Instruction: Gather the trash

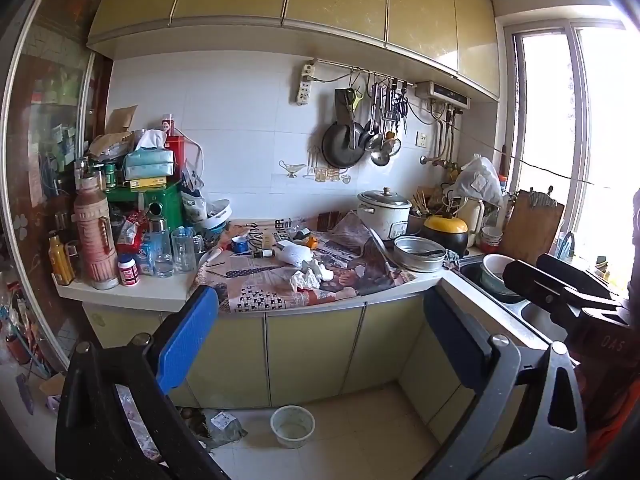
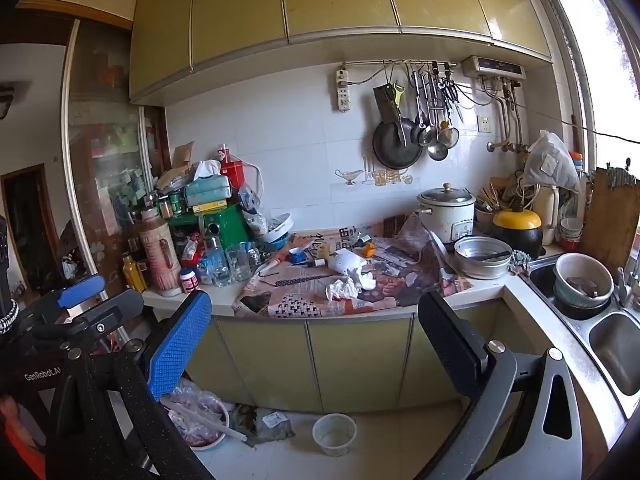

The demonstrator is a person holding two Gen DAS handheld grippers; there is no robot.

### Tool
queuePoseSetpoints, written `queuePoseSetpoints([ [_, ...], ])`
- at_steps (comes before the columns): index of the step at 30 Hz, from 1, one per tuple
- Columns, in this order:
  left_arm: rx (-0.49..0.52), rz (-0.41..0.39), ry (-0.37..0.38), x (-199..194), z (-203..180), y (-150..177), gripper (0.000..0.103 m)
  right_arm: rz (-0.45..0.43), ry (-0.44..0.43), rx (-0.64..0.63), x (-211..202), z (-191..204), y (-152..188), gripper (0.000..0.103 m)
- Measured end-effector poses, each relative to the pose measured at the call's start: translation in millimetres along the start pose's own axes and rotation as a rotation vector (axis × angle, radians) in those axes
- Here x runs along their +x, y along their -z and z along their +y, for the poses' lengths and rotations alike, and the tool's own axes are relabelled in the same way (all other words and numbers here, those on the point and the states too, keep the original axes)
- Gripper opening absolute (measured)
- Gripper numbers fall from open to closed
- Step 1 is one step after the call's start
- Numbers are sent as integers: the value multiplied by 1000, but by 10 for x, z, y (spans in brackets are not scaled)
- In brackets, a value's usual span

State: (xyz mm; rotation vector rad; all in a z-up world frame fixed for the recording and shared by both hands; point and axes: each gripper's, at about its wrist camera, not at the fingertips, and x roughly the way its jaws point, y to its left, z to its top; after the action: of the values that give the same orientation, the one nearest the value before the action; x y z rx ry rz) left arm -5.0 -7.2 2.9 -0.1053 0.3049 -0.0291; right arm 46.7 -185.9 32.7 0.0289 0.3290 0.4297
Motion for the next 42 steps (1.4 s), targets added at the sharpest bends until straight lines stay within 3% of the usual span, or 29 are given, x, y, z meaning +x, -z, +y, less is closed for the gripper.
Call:
queuePoseSetpoints([
  [42, -38, 19, 5, -5, 59, 60, 103, -5, 8, 3, -113, -104, -42, 103],
])
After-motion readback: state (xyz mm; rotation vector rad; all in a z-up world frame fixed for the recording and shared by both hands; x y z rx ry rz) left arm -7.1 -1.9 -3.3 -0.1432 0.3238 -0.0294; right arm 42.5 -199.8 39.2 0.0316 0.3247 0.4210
